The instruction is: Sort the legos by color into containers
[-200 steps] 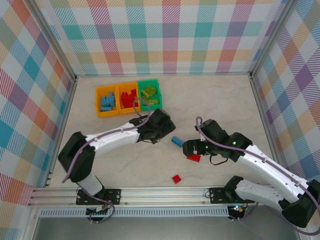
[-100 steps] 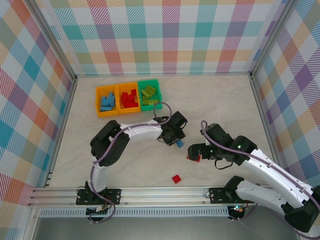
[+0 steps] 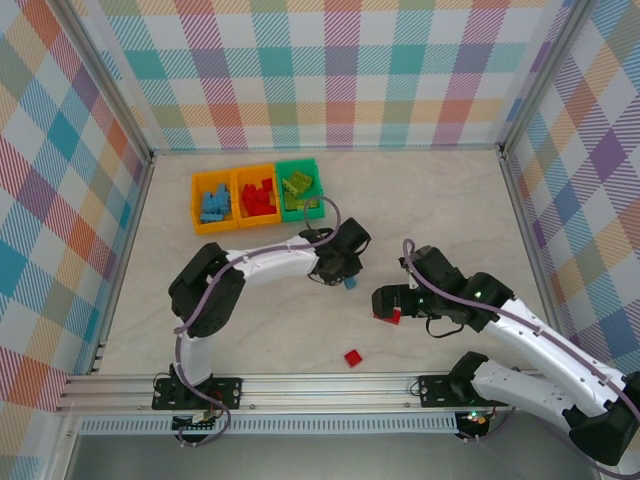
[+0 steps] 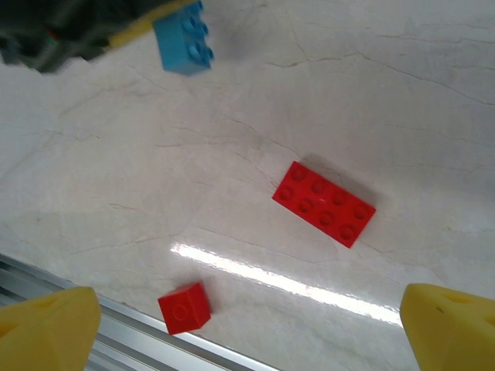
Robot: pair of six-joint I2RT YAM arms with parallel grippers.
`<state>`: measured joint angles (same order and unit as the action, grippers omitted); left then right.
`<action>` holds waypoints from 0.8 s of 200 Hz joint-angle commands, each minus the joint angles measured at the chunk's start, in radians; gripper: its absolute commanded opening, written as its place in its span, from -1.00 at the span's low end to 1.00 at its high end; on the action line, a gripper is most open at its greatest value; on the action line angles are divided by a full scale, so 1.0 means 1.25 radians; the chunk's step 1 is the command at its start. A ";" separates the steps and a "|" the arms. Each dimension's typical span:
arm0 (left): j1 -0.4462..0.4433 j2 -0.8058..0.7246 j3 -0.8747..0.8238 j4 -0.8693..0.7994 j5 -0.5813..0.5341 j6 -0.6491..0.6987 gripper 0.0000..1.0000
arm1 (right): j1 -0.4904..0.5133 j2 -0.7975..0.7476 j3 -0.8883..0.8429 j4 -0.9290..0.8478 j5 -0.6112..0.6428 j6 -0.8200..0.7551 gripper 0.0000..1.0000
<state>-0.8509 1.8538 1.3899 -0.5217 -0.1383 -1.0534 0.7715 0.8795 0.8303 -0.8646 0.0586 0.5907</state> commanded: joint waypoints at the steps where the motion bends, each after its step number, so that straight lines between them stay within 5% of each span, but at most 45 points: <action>1: 0.085 -0.142 -0.012 -0.063 -0.157 0.106 -0.76 | -0.004 -0.009 -0.011 0.076 -0.024 0.015 1.00; 35: 0.271 -0.241 -0.025 -0.088 -0.253 0.195 -0.77 | -0.005 -0.007 -0.023 0.128 -0.016 0.013 0.99; 74: 0.471 -0.221 -0.021 -0.065 -0.280 0.181 -0.77 | -0.005 0.003 -0.035 0.158 -0.022 0.011 0.99; 139: 0.616 0.014 0.123 -0.067 -0.217 0.166 -0.55 | -0.005 -0.031 -0.073 0.181 0.002 0.026 0.99; 160: 0.626 0.050 0.153 -0.070 -0.210 0.168 -0.30 | -0.006 -0.041 -0.077 0.175 0.008 0.029 0.99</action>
<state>-0.0933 1.8935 1.5146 -0.5770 -0.4187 -0.8463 0.7715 0.8558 0.7441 -0.6701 0.0521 0.6071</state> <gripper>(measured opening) 0.281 0.996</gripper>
